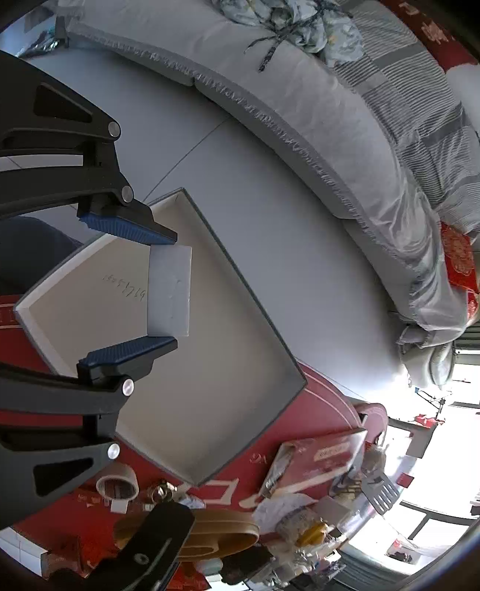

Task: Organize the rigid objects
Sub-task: 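Carry the white block and brown ring with both grippers over the white box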

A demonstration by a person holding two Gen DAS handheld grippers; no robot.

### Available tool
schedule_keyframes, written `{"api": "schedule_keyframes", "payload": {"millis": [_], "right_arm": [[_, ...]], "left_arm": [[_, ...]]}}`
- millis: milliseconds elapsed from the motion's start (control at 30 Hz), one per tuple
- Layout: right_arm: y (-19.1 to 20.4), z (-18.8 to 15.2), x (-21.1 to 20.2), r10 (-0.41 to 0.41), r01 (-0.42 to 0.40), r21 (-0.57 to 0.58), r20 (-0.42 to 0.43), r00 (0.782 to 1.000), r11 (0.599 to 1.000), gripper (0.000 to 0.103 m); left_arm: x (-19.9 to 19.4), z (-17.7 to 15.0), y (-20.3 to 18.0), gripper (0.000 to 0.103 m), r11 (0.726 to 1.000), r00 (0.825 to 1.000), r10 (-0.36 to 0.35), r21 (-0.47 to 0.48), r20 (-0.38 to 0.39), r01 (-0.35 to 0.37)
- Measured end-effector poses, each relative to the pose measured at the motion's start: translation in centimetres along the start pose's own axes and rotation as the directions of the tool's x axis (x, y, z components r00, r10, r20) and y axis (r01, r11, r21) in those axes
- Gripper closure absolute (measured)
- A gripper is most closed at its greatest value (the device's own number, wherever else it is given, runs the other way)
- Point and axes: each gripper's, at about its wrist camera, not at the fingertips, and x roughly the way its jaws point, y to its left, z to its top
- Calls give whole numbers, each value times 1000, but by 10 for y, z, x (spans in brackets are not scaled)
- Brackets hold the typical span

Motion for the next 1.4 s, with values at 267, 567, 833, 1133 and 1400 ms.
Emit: {"api": "schedule_keyframes", "payload": {"millis": [267,567,833,1133,1400], "right_arm": [[1,3,29,-17,16,-13,-49,999,1000,15],[-2,1,53,-32,31,-14,-93,995,999,15],[-2,-2,70,-36,34,-21,-117,993,999,15],[2,0,78,-64,57,-59,-117,991,997,15],[2,3,84,-70,62,-62,-128,989,996,15]], "left_arm": [[25,7,2,50,1000,999,8,-11,-43,-9],[44,2,3,50,1000,996,17,-19,-85,-19],[55,0,2,50,999,994,24,-18,-106,-26],[63,-1,1,50,999,992,25,-18,-122,-27],[68,1,1,50,999,993,31,-17,-117,-33]]}}
